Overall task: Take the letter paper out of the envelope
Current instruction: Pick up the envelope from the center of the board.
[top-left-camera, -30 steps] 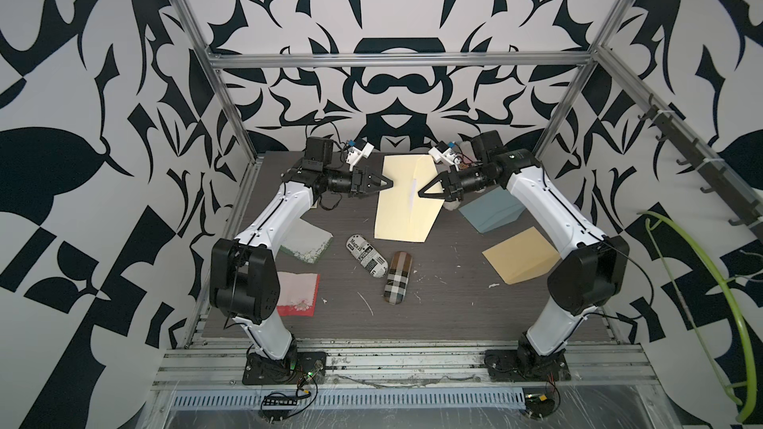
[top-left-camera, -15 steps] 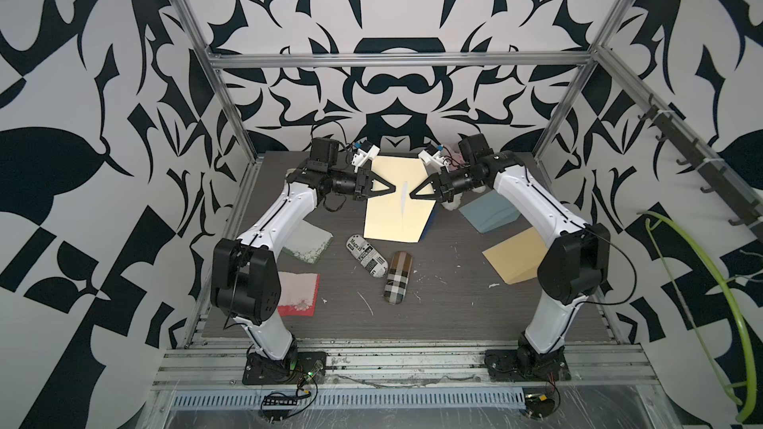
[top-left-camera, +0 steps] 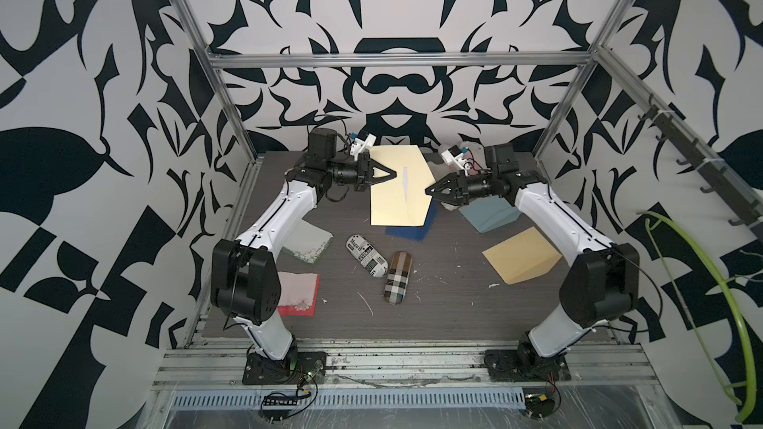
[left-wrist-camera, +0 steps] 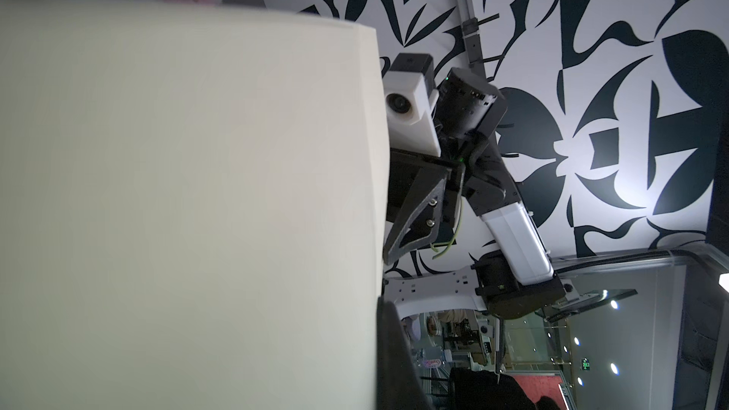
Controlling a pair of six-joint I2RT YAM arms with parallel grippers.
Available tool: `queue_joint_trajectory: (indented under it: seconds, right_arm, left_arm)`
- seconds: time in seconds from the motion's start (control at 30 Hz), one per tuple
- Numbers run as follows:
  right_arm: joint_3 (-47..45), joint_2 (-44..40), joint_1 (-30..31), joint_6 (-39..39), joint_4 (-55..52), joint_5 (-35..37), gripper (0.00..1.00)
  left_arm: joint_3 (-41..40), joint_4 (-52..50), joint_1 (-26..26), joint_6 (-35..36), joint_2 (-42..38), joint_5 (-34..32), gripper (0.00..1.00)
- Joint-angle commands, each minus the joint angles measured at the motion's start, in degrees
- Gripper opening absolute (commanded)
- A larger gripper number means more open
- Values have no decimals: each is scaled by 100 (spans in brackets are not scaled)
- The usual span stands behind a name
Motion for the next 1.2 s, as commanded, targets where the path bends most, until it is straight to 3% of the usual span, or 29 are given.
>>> queue_joint_trajectory:
  seconds: [0.0,0.2,0.43,0.73,1.17]
  right_arm:
    - [-309,-317,47,760,1344,171,38]
    - [-780,-541,52,1427,2343,481,39]
    - [-1443,-563,167,3117,4654,630,40]
    - [-1679,-541,464,3216,5030,1057,41]
    - [-1769,-480,838,3950,6039,1077,41]
  left_arm:
    - [306,471,-13,-487,47,-31,0]
    - [242,1300,-47,-1212,136,-37,0]
    - [396,1546,-153,-1432,271,-167,0]
    - [587,1563,-230,-1539,309,-247,0]
    - [649,1573,-233,-1561,310,-291,0]
